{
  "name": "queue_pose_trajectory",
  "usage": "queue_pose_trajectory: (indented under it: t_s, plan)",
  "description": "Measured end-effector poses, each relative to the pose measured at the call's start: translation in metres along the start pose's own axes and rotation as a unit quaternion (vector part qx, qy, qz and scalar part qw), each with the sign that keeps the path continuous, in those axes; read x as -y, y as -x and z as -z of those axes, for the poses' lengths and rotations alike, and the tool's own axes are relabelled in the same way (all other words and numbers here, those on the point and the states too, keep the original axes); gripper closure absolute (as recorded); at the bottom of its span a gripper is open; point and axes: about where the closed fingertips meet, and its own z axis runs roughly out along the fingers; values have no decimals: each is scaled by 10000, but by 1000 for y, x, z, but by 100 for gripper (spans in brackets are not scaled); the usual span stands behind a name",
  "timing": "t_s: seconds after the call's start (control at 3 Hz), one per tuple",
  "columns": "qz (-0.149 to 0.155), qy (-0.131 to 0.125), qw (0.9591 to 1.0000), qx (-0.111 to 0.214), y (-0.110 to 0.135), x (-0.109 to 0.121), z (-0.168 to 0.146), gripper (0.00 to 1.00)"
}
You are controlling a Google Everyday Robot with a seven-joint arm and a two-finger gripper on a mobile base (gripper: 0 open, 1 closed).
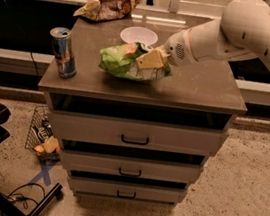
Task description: Move green rice chip bag near redbull can
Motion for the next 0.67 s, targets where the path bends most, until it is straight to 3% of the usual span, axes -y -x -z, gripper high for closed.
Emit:
queue_pose_trajectory:
  t_s: [0.33, 0.67]
  plan:
    - [-39, 169, 9998, -29, 1, -7, -19, 84]
    - [-33, 191, 9998, -37, 1, -8, -21, 61]
